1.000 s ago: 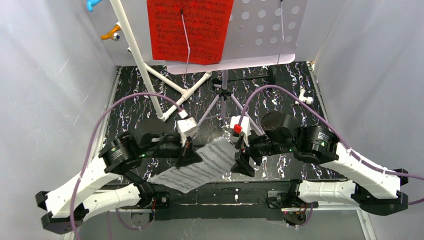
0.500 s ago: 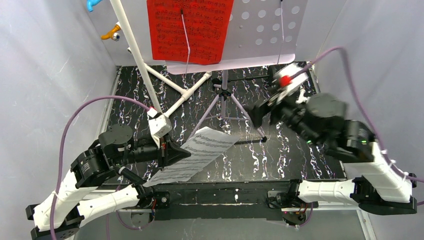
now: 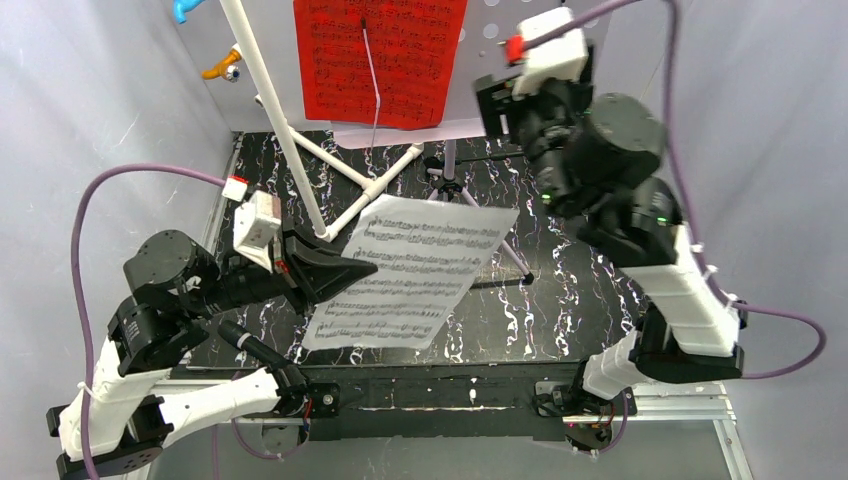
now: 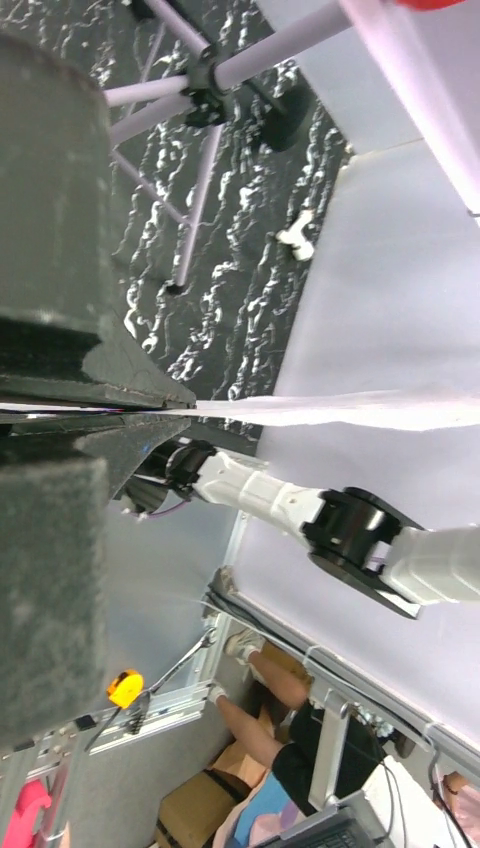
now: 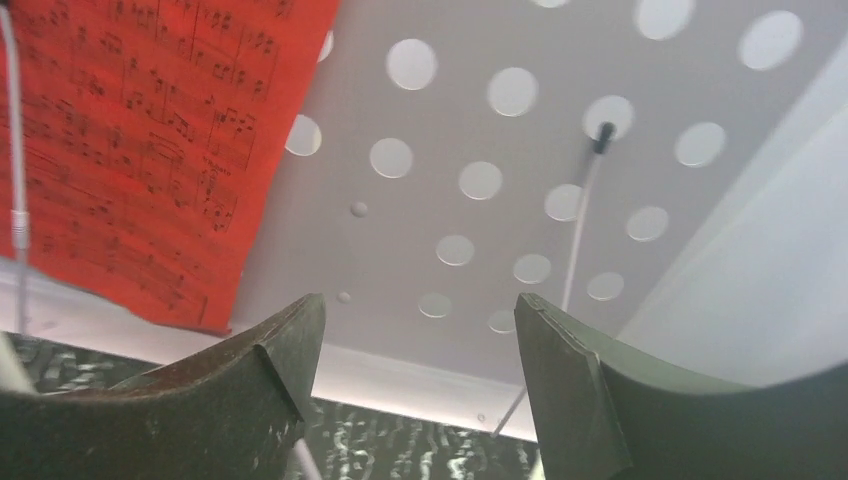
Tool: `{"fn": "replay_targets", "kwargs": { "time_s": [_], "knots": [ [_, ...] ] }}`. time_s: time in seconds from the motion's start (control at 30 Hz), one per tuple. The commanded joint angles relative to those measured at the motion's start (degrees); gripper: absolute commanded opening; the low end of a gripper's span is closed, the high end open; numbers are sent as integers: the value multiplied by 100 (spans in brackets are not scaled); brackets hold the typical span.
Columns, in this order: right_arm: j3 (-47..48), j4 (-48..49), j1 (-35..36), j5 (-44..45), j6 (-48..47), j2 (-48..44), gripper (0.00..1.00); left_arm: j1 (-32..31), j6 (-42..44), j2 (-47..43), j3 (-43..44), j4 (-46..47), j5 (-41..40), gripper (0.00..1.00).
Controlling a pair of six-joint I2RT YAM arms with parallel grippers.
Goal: Set up the instrument practice props
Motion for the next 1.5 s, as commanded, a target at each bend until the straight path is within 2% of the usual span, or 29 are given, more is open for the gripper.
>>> {"fn": "replay_targets", "kwargs": {
  "time_s": [0.0,0.13,0.3,0.5,0.6,0.67,0.87,1.0,1.13,1.23,1.47],
  "knots": [
    [-17,1590,8,848,-1594,95,78,-18,160,239,311,614,-77,0],
    [227,1847,3,1103,-2000,310,78,-20,210,476,459,858,150,0],
    [-347,2558,-111,1185,-2322,115,79,-21,280,639,585,899,-54,0],
    [-204,2456,-524,931,-2209,200,80,-16,294,308,350,1066,-804,0],
    [-37,1933,-986,644,-1723,345,80,-16,264,221,264,1013,-1004,0],
    [-76,1939,-1300,601,-1641,344,80,-20,201,157,134,1060,-999,0],
    [110,909,-1970,-701,-493,214,76,-16,81,90,10,1131,-1030,0],
    [-7,93,-2655,-2205,228,244,75,-16,-37,200,72,1150,-862,0],
    [-353,122,-3317,-2940,793,92,69,-16,-183,219,14,1231,-708,0],
    [-580,223,-3614,-3118,938,19,66,-23,-239,184,-27,1265,-730,0],
    [-889,484,-3724,-3616,1033,-149,58,-20,-293,267,-13,1460,-792,0]
  ]
}}
